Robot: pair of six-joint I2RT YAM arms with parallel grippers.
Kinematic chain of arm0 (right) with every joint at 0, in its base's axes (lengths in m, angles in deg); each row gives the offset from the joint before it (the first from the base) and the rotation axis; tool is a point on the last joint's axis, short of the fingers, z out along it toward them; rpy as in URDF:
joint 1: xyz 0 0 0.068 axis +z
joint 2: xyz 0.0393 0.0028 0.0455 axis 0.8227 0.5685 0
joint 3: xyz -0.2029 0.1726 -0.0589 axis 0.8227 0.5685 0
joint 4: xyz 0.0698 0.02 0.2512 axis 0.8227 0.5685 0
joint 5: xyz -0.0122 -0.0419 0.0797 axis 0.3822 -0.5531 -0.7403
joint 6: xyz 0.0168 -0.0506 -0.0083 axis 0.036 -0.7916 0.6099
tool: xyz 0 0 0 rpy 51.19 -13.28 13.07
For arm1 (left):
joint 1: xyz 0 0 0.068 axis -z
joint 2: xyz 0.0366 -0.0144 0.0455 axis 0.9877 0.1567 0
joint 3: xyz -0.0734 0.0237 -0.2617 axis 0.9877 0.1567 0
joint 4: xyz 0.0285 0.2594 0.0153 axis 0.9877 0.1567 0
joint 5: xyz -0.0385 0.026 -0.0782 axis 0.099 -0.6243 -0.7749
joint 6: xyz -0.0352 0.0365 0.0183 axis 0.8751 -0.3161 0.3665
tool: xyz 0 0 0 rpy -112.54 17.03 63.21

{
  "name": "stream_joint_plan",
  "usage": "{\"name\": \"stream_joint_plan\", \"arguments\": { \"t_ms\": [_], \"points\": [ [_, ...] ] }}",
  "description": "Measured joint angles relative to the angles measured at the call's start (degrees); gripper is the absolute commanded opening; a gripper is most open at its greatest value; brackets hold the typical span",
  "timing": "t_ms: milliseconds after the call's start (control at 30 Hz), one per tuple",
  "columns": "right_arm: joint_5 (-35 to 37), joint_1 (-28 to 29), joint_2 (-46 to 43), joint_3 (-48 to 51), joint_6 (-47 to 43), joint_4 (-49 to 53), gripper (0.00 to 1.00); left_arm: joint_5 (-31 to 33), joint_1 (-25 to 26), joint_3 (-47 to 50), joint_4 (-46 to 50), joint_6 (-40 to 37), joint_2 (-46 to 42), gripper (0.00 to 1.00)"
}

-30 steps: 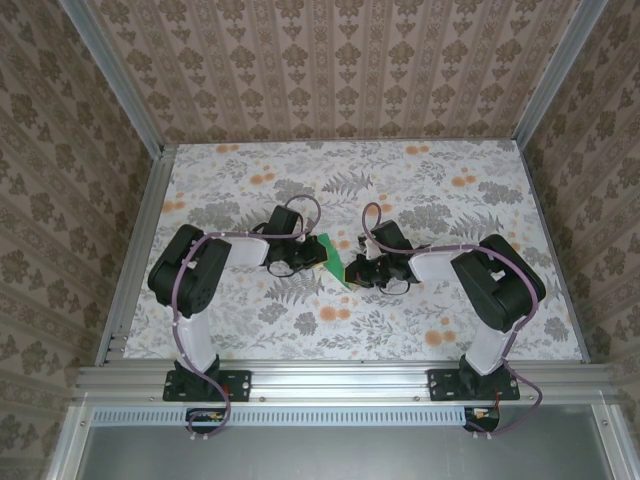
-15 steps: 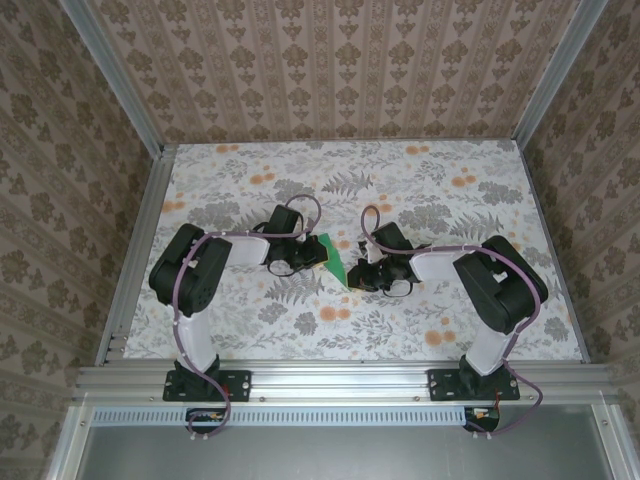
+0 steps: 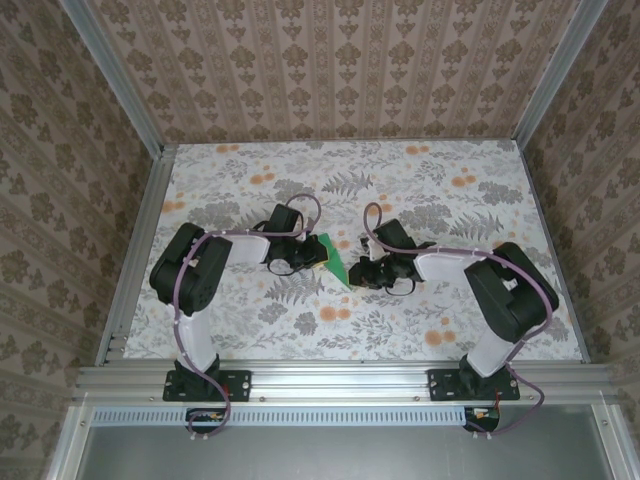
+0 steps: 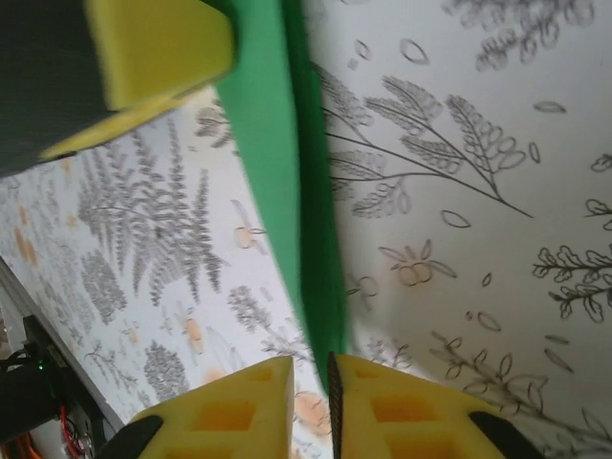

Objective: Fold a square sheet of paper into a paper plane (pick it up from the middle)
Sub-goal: Fold the wing for the fifth time at the center of the table.

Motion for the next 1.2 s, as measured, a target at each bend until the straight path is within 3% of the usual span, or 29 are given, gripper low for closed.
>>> {"name": "stream_joint_plan", "arguments": {
  "t_ms": [267,533,967,1200],
  "points": [
    [4.5,3.7,-1.9,-7.7,-3.5,5.2,0.22,-0.4,0.0,-0.9,1.1,-0.2,0.5,0.11],
    [5.2,6.8,6.2,-14.3,-4.9,7.9,0.16,-0.7,0.0,-1.0,1.1,-0.2,0.6,0.11],
    [7.8,6.6,10.3,-15.2,-5.1,12.9,0.15,-0.7,0.0,-1.1,1.2,-0.4,0.7,0.11],
    [6.3,5.6,10.3,-12.4,-5.1,10.5,0.16,-0.8,0.0,-1.2,1.4,-0.6,0.7,0.11]
  ]
}}
